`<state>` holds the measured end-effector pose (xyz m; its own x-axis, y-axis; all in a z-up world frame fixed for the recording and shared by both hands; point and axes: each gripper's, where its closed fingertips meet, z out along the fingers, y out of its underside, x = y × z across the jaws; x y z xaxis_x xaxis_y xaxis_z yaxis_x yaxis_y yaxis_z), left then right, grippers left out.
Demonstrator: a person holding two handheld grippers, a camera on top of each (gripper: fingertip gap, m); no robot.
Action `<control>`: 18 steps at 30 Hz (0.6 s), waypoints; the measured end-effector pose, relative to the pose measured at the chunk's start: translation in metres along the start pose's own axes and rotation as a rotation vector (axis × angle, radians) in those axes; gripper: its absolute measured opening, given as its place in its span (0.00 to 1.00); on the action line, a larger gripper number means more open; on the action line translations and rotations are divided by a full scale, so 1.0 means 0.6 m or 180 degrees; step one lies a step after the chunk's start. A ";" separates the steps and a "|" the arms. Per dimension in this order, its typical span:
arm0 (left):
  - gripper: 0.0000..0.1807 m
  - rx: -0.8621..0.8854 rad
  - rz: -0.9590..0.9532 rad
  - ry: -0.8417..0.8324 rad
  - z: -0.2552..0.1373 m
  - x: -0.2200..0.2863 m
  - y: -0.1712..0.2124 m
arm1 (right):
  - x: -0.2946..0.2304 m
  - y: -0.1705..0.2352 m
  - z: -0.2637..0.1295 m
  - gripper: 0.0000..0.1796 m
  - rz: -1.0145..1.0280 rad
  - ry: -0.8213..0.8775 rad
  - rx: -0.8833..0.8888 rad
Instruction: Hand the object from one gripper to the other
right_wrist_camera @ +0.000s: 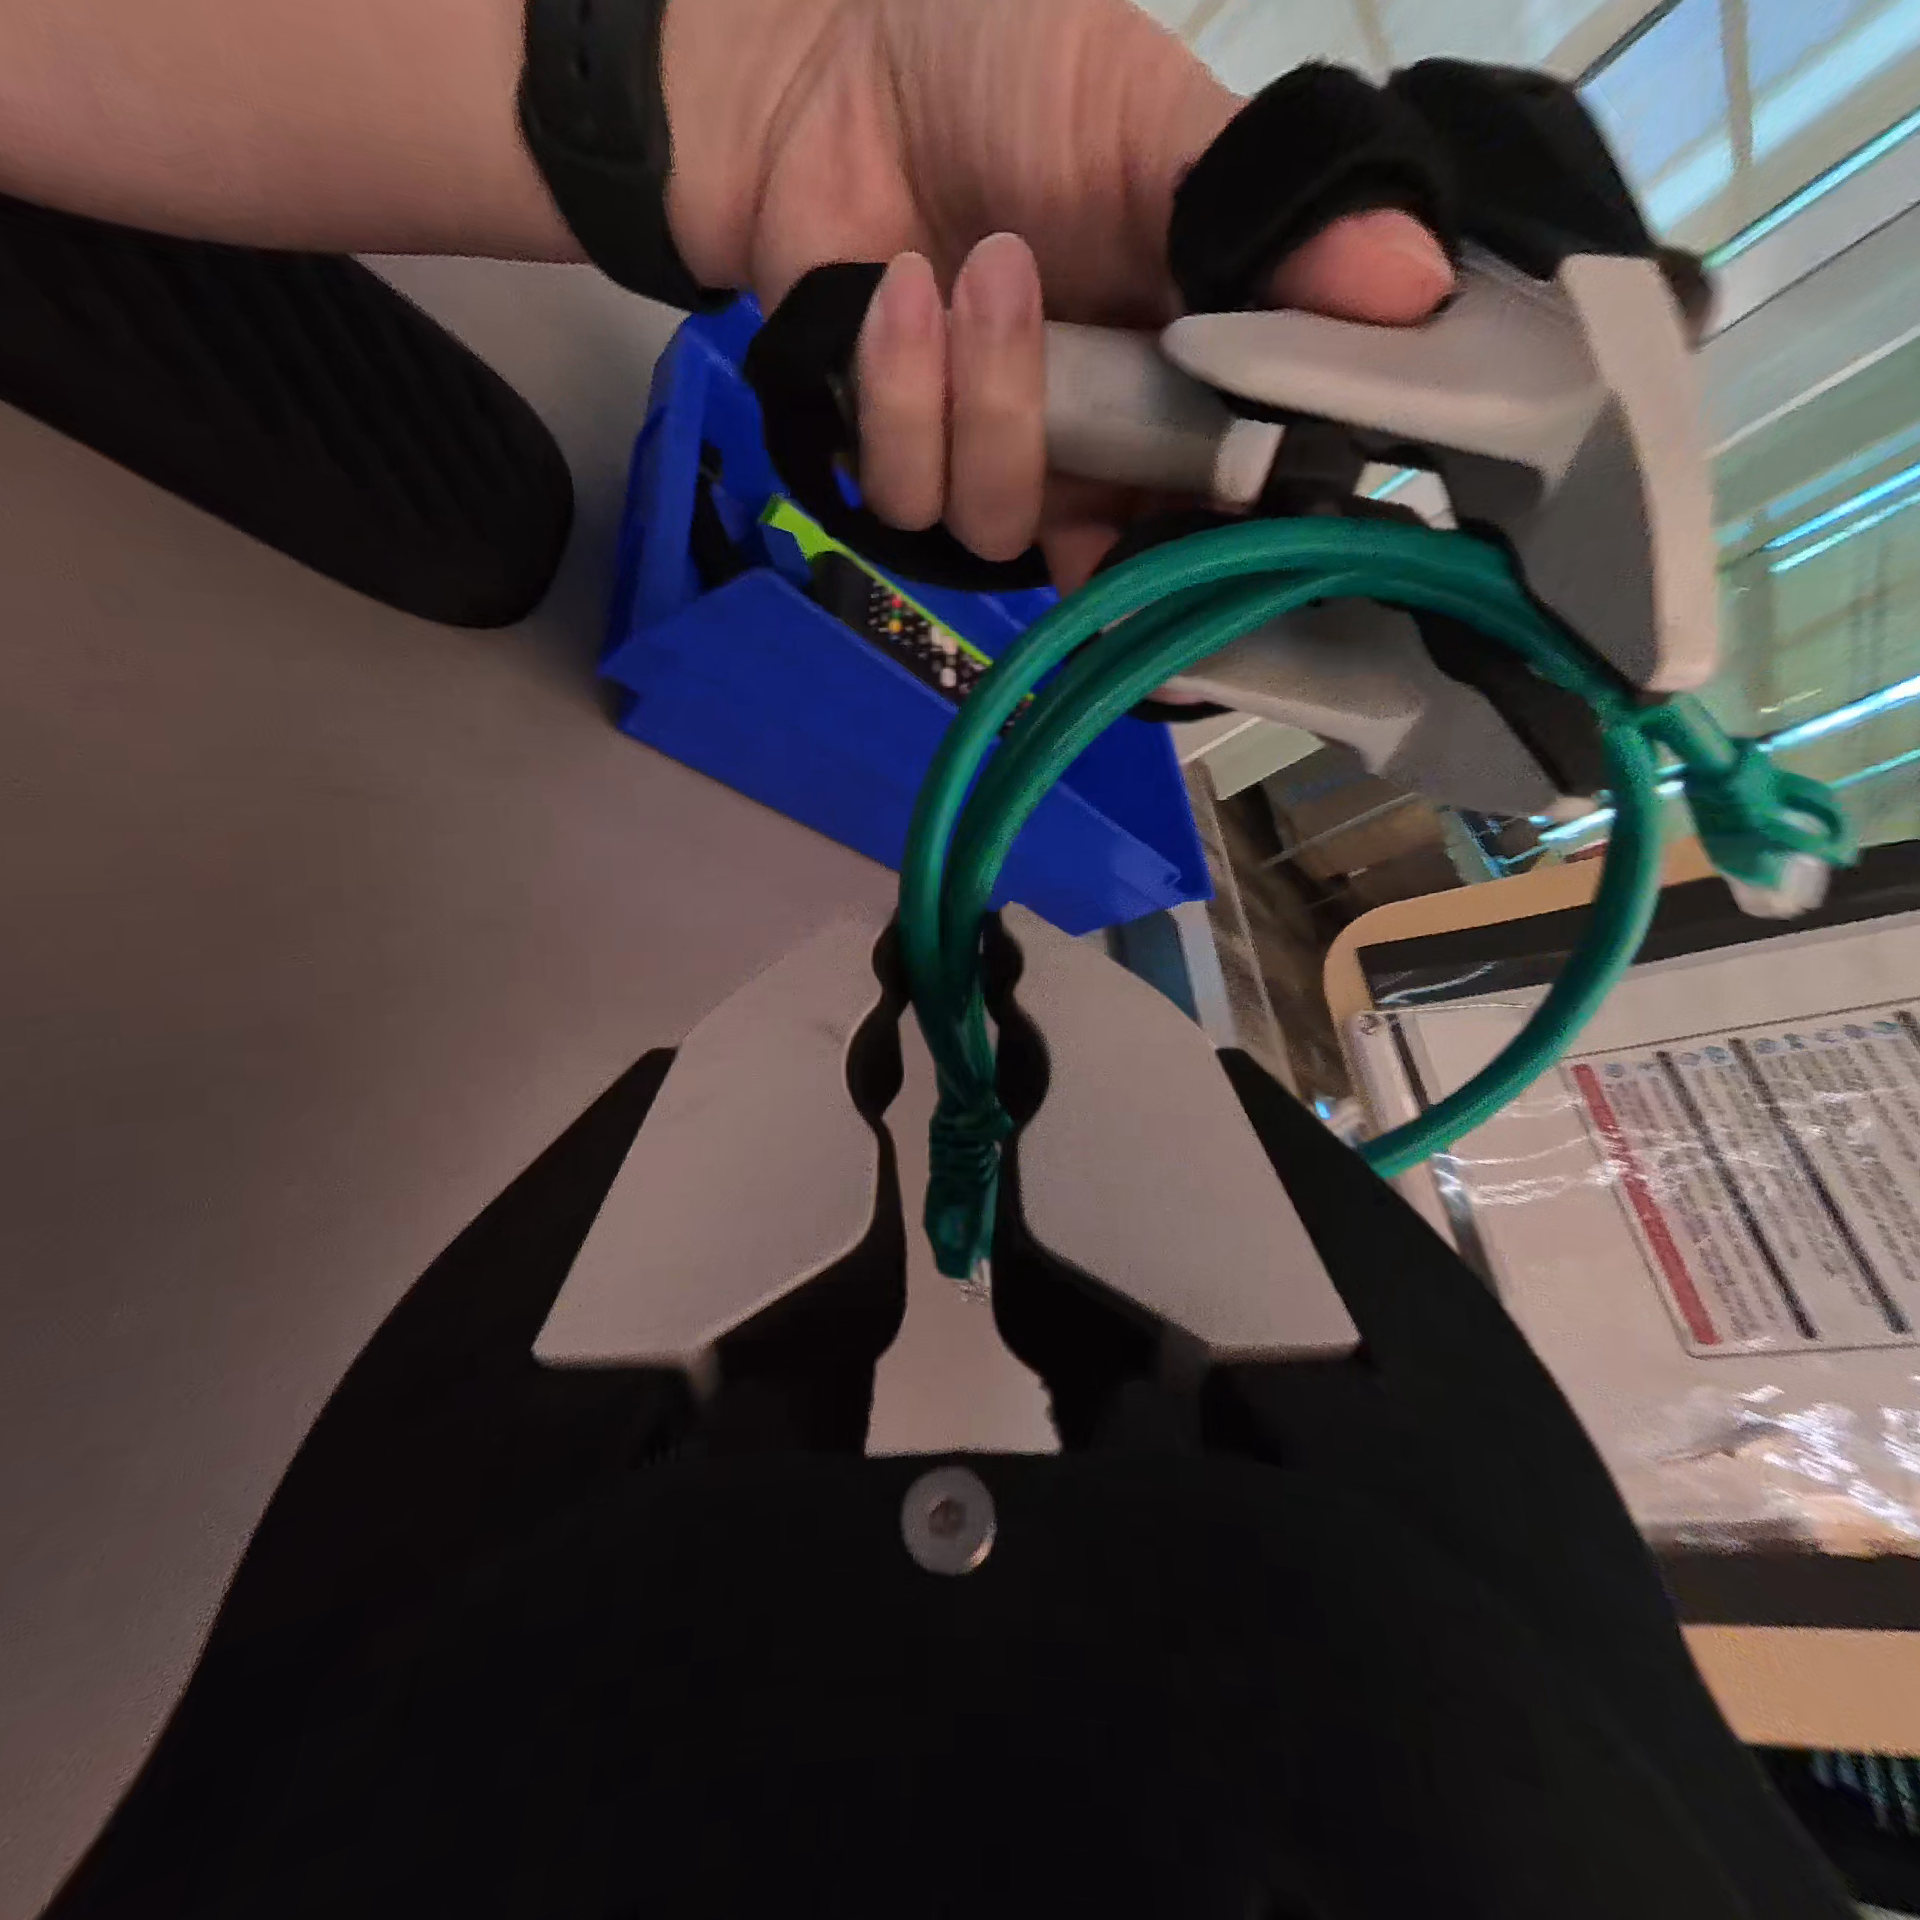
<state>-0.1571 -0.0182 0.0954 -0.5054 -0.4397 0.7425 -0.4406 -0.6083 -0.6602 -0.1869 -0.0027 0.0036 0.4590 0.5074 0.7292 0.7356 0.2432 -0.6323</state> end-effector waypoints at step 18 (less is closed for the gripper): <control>0.31 0.0081 0.2095 -0.0916 -0.001 -0.003 -0.024 | 0.137 -0.024 -0.103 0.04 0.3951 -0.1070 0.2162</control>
<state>-0.1504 -0.0084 0.1037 -0.4429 -0.8753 0.1943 -0.0926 -0.1709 -0.9809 -0.1291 -0.0153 0.0891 0.4054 0.8208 -0.4025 -0.4568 -0.1995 -0.8669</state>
